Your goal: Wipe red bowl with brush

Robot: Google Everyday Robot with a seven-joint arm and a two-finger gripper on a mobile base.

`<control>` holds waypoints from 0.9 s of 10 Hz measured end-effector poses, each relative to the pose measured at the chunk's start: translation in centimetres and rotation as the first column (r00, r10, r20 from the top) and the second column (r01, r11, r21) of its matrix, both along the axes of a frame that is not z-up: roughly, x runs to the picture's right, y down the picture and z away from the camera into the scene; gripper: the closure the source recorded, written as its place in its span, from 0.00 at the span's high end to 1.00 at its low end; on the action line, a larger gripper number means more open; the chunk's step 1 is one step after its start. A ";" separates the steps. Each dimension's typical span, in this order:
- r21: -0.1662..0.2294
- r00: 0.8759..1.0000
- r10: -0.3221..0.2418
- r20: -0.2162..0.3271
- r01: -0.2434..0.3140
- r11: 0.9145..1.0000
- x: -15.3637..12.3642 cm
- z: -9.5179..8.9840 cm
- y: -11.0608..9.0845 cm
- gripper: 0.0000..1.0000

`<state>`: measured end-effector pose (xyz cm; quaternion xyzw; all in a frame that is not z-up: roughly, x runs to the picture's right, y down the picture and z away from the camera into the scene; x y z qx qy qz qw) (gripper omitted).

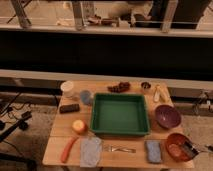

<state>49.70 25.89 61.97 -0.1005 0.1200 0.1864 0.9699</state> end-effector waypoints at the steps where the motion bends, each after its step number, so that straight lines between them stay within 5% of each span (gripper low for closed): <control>1: 0.002 1.000 0.004 -0.004 -0.004 1.000 0.3 0.4 -0.2 0.03; 9: 0.015 0.999 -0.021 0.042 0.021 1.000 -2.2 4.7 -2.7 0.03</control>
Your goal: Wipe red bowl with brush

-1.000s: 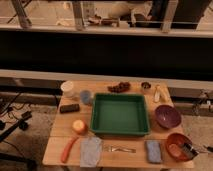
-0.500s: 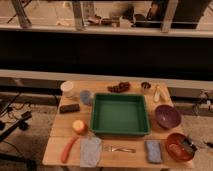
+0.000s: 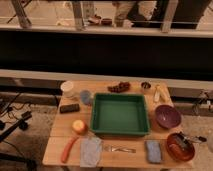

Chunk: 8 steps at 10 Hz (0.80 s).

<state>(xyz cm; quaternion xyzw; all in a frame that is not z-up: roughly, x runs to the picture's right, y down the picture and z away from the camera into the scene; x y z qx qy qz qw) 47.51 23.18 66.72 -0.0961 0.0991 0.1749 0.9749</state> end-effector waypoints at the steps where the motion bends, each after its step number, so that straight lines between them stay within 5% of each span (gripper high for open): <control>1: 0.001 1.000 -0.001 0.005 0.001 1.000 -0.3 0.1 0.0 0.03; 8: -0.001 0.997 -0.017 0.074 0.017 1.000 -3.7 -0.6 0.4 0.03</control>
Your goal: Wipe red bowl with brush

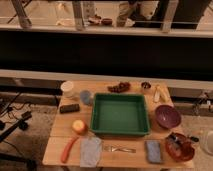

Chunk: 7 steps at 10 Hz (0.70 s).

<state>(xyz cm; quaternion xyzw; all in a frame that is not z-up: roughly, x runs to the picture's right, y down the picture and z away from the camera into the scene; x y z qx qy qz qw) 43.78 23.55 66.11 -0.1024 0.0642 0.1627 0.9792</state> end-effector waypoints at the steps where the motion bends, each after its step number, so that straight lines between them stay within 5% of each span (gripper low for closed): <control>1: -0.005 1.000 0.007 0.008 -0.007 1.000 -0.4 -0.6 0.3 0.03; 7: -0.050 0.999 0.051 0.009 -0.051 0.997 0.3 -4.4 2.9 0.03</control>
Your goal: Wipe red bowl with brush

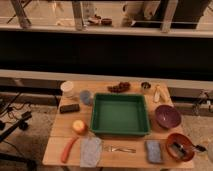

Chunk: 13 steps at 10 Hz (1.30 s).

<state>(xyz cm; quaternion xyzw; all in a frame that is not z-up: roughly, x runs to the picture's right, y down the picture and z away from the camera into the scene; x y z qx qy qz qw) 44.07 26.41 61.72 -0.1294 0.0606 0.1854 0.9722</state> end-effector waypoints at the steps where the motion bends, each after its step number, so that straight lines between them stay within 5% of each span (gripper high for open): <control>1: -0.013 1.000 0.007 -0.009 -0.008 1.000 0.6 -0.6 0.8 0.03; 13: -0.072 0.983 0.066 -0.172 -0.079 0.994 8.9 1.4 1.5 0.03</control>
